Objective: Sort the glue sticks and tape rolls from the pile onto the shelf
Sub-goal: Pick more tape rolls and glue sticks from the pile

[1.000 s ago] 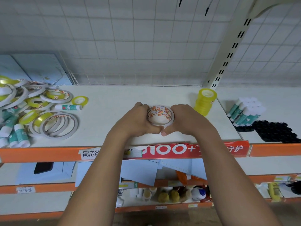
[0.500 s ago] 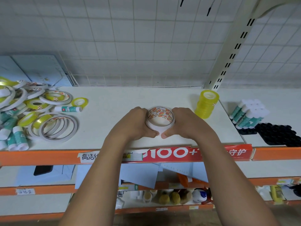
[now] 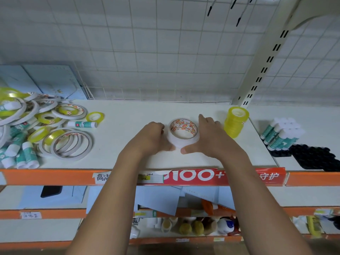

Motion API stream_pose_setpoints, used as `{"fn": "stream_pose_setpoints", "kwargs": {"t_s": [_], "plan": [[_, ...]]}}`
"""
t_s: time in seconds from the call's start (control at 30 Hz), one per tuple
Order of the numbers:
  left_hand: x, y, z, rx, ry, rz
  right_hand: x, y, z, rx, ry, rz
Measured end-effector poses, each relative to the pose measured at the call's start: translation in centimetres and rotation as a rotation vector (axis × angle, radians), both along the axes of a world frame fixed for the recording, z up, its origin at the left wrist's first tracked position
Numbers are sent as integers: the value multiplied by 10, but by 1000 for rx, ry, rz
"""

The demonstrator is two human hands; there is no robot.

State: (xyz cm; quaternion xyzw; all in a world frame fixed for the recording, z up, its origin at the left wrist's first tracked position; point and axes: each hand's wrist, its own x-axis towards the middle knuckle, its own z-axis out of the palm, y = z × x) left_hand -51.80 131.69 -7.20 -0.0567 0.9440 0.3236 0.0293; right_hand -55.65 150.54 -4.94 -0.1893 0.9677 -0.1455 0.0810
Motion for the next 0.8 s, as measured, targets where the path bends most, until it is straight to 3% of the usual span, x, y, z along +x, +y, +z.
{"fn": "stream_pose_setpoints", "kwargs": {"t_s": [0.07, 0.17, 0.33, 0.63, 0.8], "plan": [[11, -14, 0, -62, 50, 50, 9, -8, 8, 4, 91, 16], [33, -36, 4, -151, 157, 114, 21, -35, 15, -176, 189, 86], [79, -75, 7, -286, 279, 246, 43, -110, 3, -388, 156, 276], [152, -157, 5, -379, 289, 440, 81, -218, -19, -416, 63, 399], [164, -197, 8, -399, 320, 418, 93, -256, -20, -402, 73, 382]]}}
